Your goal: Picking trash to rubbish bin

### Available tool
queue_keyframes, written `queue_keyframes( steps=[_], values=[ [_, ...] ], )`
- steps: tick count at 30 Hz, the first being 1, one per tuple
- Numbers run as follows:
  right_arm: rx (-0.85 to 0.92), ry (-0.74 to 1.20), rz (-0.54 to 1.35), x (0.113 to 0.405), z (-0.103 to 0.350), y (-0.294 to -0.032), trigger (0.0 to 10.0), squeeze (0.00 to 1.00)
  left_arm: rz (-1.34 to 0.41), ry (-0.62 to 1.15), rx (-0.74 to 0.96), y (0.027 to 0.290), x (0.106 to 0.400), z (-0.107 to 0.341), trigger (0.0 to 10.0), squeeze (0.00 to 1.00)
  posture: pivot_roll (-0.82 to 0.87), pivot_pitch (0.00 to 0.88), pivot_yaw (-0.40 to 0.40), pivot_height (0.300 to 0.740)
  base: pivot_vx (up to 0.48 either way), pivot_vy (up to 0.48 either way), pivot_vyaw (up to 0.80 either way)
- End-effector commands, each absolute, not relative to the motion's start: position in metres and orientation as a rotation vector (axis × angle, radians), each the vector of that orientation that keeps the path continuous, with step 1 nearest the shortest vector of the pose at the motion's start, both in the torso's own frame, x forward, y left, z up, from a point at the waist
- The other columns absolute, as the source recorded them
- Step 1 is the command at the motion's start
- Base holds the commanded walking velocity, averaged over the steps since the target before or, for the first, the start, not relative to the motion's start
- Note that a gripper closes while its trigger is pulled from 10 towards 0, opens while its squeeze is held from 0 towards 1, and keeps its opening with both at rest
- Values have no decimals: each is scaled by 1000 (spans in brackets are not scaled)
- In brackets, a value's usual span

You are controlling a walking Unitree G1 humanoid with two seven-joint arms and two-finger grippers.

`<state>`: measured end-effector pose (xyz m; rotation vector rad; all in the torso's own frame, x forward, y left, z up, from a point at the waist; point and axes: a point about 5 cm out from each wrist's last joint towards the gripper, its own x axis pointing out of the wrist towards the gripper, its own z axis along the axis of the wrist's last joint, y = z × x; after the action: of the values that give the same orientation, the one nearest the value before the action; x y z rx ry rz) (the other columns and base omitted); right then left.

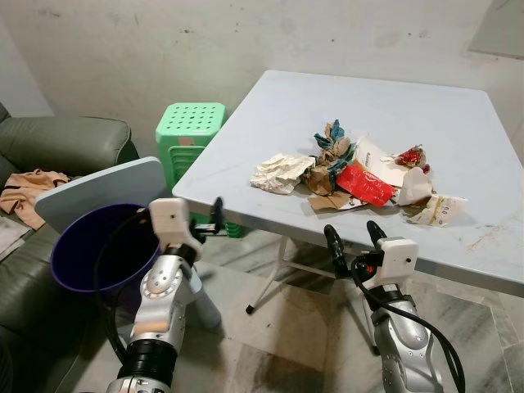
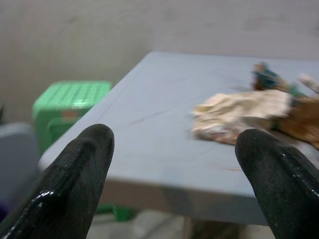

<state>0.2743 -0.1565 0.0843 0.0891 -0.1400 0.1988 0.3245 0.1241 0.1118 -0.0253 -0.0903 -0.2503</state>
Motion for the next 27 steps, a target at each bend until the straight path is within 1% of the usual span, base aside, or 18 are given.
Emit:
queue_keyframes(
  steps=[1,3,6,8,14,18,27],
  values=[
    [67,-166,206,276,93,-157,10000,0,-272,-101,15,125,322,116,10000,0,88,0,49,740,0,0,0],
    [46,-187,203,276,98,-158,10000,0,-297,-125,34,124,320,121,10000,0,81,0,53,740,0,0,0],
    [24,-230,192,274,110,-161,10000,0,-368,-151,65,124,308,125,10000,0,69,0,56,740,0,0,0],
    [11,-259,169,270,118,-165,10000,0,-371,-161,96,130,300,124,10000,0,58,0,58,740,0,0,0],
    [-6,-277,117,261,124,-173,10000,0,-358,-138,77,140,289,119,10000,0,52,0,58,740,0,0,0],
    [-11,-235,98,257,118,-179,10000,0,-333,-147,69,145,292,123,10000,0,48,0,53,740,0,0,0],
    [-24,-250,90,265,125,-178,10000,0,-323,-171,79,148,303,132,10000,0,48,2,51,740,0,0,0]
  ],
)
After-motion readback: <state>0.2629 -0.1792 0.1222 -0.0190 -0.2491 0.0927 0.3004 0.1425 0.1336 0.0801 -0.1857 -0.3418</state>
